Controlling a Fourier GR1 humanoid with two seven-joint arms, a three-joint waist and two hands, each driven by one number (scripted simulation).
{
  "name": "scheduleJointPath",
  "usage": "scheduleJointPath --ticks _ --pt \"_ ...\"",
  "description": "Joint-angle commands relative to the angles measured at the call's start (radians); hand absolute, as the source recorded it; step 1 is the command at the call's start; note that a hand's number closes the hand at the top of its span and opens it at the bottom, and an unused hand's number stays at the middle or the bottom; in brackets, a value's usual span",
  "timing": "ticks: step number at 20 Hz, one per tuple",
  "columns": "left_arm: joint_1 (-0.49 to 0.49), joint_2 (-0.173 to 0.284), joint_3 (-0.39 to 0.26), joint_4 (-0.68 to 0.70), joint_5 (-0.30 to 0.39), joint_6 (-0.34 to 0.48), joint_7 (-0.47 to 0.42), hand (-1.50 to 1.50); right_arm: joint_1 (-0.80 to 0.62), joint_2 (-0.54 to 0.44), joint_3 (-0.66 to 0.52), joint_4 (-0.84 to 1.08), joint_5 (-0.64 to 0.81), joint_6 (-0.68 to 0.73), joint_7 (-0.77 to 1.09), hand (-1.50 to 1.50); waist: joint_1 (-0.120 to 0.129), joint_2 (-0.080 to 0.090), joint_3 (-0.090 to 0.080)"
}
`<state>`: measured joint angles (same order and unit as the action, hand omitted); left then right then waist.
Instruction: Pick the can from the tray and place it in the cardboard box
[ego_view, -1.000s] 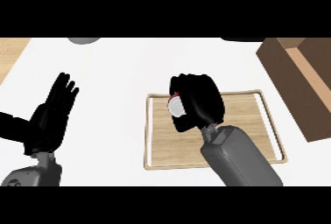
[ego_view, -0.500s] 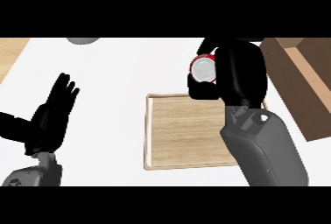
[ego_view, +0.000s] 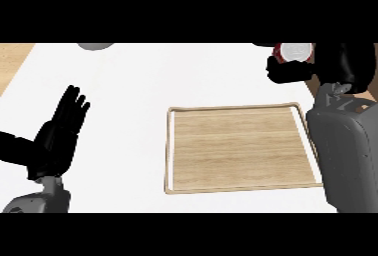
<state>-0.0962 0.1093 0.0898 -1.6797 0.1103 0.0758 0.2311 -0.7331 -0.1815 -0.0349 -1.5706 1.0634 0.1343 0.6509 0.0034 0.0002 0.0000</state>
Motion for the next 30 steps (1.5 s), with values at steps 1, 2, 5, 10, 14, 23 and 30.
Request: scheduleJointPath --ticks 1,2,5,10,14,23,30 --pt "0.021 0.003 -0.007 -0.023 0.002 -0.01 0.021 0.0 0.036 -0.069 -0.092 0.052 -0.044 -0.055 -0.09 1.5 0.001 0.0 0.0" --pt "-0.002 0.014 0.015 -0.013 0.01 -0.01 0.014 0.0 0.001 -0.081 -0.098 0.144 -0.005 -0.105 -0.1 1.5 0.005 0.002 0.0" --pt "-0.046 -0.017 -0.015 0.0 -0.028 0.037 0.03 0.0 0.018 -0.183 -0.121 0.204 0.035 -0.108 -0.153 1.5 0.001 0.003 0.0" --pt "-0.002 -0.027 -0.014 0.058 -0.015 -0.009 -0.07 0.0 -0.079 -0.238 -0.163 0.458 0.035 -0.19 -0.255 1.5 0.01 0.004 0.0" --pt "-0.016 -0.006 -0.008 0.015 -0.007 -0.006 0.004 0.0 -0.032 -0.287 -0.197 0.613 0.034 -0.299 -0.383 1.5 0.012 0.005 0.001" --pt "-0.026 -0.003 0.009 0.03 0.006 -0.015 -0.029 0.0 -0.103 -0.404 -0.163 0.976 0.098 -0.03 -0.405 -1.5 0.033 0.013 0.0" --pt "-0.048 -0.019 -0.022 0.003 -0.02 0.012 0.016 0.0 -0.121 -0.411 -0.299 1.091 -0.002 -0.373 -0.626 -1.5 0.036 0.014 0.004"
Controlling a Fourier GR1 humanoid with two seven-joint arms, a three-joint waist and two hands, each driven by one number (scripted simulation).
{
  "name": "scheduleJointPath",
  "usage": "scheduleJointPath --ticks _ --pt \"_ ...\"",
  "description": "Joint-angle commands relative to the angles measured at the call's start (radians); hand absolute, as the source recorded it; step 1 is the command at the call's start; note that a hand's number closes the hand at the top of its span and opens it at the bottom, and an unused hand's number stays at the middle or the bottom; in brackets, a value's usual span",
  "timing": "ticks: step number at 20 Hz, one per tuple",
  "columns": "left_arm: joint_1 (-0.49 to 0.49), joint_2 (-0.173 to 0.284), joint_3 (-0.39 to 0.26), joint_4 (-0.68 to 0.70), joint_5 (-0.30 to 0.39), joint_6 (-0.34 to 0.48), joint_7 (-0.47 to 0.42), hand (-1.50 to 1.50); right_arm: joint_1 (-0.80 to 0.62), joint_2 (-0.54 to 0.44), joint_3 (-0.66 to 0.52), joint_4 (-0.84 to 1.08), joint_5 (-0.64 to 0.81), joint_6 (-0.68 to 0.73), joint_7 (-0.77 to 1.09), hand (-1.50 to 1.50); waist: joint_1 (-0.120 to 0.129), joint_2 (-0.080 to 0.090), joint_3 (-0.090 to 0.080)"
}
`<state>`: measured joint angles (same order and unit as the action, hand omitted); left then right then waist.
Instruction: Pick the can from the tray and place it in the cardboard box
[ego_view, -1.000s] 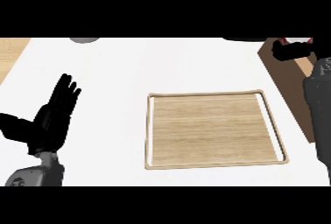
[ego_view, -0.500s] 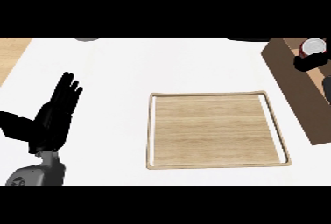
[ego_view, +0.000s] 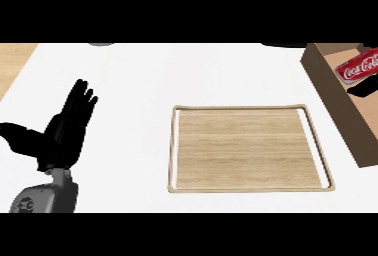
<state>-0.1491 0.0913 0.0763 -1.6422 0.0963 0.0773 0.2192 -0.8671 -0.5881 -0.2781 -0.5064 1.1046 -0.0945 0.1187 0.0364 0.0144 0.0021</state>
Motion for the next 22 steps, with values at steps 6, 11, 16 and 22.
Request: scheduleJointPath --ticks 6,11,16,22 --pt "0.038 0.005 0.004 -0.035 0.007 -0.006 0.001 0.0 -0.034 0.014 -0.204 -0.044 -0.224 -0.299 -0.273 -1.5 0.0 -0.005 0.002" --pt "0.01 0.019 0.025 -0.025 0.019 -0.005 0.022 0.0 -0.074 0.034 -0.34 -0.026 -0.421 -0.174 -0.305 -1.5 -0.021 -0.011 0.0" --pt "0.038 -0.008 0.008 -0.022 -0.002 0.018 0.01 0.0 -0.039 0.029 -0.513 -0.033 -0.64 -0.093 -0.41 -1.5 -0.038 -0.013 0.001" --pt "0.03 -0.013 -0.011 -0.033 -0.018 0.023 0.02 0.0 -0.028 -0.015 -0.53 -0.054 -0.727 -0.052 -0.388 -1.5 -0.031 -0.014 -0.002"
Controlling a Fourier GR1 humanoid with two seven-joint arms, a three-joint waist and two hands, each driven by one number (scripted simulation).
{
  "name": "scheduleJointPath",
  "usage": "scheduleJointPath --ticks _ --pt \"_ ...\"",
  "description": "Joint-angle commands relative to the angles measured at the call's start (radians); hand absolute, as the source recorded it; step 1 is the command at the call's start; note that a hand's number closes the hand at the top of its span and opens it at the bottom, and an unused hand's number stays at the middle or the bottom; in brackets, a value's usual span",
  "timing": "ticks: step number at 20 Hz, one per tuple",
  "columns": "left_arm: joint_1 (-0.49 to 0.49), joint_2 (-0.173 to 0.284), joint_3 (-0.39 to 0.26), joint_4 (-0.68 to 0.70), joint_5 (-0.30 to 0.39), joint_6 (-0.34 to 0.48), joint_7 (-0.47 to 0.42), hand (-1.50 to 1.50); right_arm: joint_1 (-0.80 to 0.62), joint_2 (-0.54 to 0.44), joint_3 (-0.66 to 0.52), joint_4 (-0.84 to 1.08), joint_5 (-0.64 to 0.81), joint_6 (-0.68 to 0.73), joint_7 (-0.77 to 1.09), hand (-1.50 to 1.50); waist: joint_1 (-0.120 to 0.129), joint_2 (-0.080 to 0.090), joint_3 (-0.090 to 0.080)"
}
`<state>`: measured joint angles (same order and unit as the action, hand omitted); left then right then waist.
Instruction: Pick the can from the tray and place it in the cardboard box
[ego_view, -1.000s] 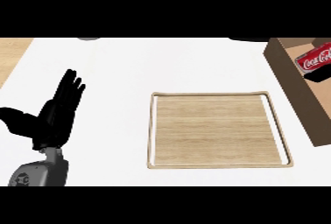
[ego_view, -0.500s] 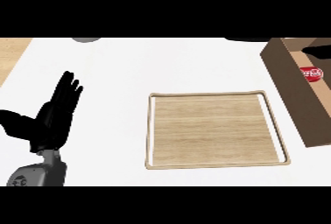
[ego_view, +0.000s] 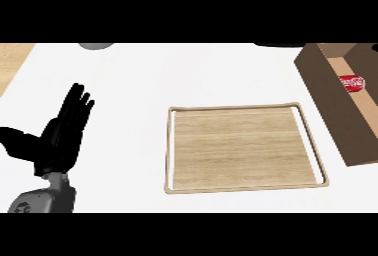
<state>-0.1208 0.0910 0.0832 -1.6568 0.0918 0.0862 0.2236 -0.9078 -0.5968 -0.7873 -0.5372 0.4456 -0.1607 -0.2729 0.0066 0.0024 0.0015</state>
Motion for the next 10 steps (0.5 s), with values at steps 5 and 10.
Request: scheduleJointPath --ticks 5,10 --pt "-0.044 0.027 0.036 0.032 0.02 -0.01 0.029 0.0 0.113 -0.071 -0.068 0.004 -0.158 0.071 -0.125 -1.5 -0.002 0.001 -0.001" --pt "-0.02 -0.012 -0.008 0.01 -0.012 0.014 0.013 0.0 0.173 -0.109 -0.087 0.074 -0.214 0.057 -0.23 -1.5 0.004 0.003 0.0"
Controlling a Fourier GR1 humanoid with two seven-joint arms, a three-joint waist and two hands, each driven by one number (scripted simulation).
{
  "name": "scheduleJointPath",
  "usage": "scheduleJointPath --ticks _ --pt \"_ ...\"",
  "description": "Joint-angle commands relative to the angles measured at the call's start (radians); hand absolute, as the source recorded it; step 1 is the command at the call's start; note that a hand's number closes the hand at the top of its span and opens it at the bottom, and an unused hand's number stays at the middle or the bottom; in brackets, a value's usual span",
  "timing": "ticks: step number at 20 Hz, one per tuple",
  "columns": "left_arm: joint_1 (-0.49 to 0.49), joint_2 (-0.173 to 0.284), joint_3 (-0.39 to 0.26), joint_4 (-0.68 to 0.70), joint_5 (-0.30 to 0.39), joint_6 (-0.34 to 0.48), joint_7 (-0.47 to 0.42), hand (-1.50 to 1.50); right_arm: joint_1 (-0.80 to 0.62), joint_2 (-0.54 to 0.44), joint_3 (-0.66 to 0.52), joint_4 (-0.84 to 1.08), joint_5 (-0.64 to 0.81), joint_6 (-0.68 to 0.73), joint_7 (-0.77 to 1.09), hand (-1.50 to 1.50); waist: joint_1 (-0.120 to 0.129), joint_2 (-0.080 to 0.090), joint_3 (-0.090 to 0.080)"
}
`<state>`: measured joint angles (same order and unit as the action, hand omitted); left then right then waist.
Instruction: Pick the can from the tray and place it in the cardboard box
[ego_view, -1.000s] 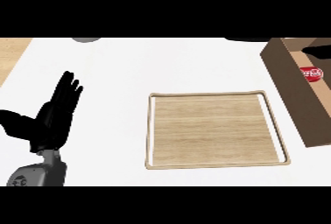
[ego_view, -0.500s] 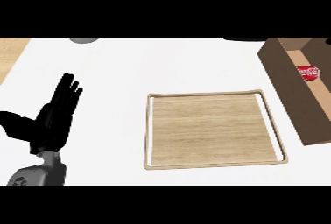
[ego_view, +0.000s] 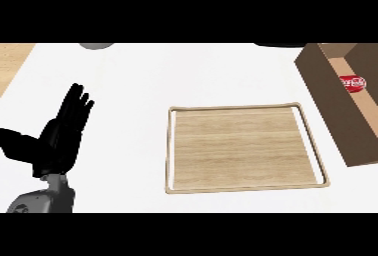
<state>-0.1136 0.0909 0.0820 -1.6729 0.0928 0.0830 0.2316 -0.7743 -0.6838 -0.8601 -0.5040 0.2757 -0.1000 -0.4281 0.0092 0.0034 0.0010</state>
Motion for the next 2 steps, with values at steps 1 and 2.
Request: scheduleJointPath --ticks 1,2 --pt "-0.013 -0.008 0.002 0.053 -0.019 0.007 -0.047 0.0 0.08 -0.011 0.004 -0.031 -0.07 0.052 -0.029 -1.5 -0.008 -0.002 -0.001" --pt "-0.002 -0.002 -0.002 -0.008 0.002 -0.004 0.001 0.0 0.058 -0.057 -0.008 0.079 -0.069 0.048 -0.084 -1.5 0.005 0.002 0.0"
